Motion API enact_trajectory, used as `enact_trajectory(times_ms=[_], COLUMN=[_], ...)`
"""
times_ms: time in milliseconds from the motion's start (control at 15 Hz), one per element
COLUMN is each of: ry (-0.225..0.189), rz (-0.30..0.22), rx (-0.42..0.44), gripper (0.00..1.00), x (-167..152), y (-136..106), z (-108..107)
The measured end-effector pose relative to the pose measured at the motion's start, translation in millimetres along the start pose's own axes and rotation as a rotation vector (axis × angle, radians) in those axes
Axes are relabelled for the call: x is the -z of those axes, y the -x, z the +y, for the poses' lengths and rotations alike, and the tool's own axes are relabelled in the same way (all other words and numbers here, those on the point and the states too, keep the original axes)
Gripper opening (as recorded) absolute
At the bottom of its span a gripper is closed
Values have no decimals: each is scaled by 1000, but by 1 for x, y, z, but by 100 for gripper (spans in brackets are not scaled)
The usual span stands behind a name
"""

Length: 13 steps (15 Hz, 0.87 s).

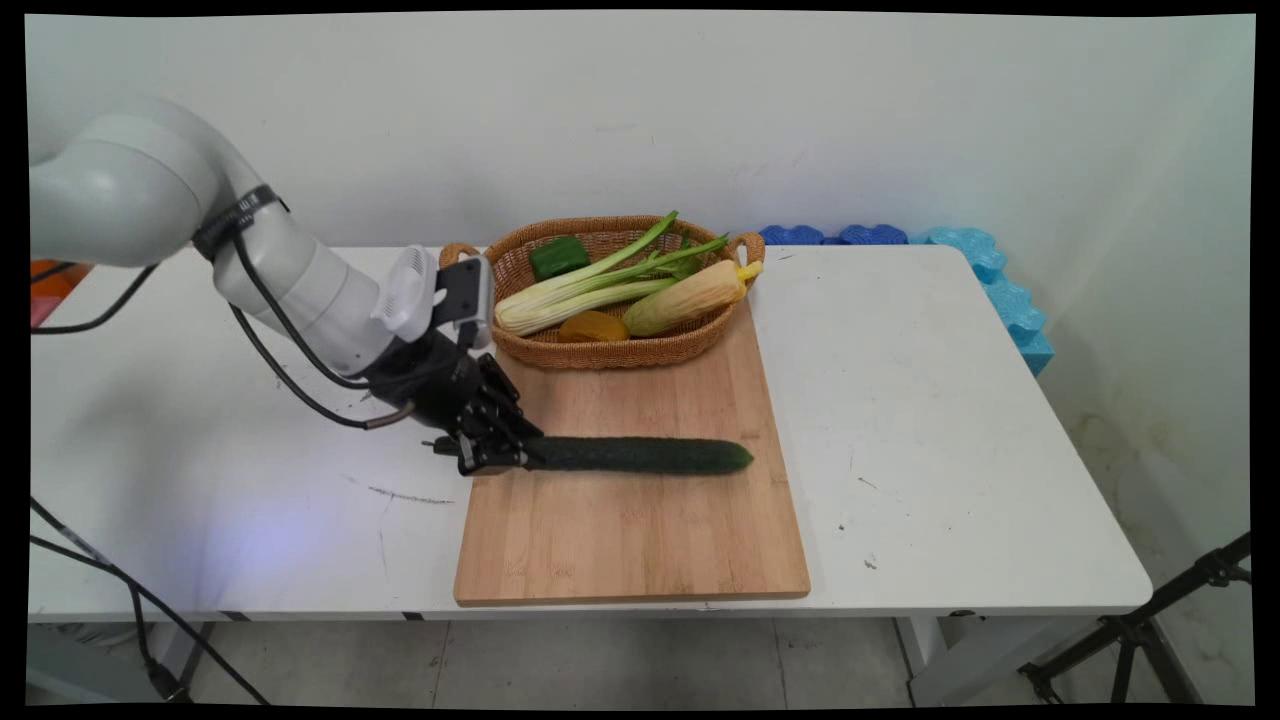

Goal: Place the picked object on the cutting board

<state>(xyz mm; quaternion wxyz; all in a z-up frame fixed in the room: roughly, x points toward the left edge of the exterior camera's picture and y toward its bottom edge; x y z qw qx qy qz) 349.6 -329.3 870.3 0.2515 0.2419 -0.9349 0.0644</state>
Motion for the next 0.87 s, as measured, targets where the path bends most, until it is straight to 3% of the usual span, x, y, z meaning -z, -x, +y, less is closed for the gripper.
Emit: enact_trajectory(times_ms=[467,533,867], ry=[13,13,15], rz=[2,2,14], rx=[16,17,14], gripper=[0,100,100], x=[-17,-18,-18], y=[4,4,1], z=[7,8,12])
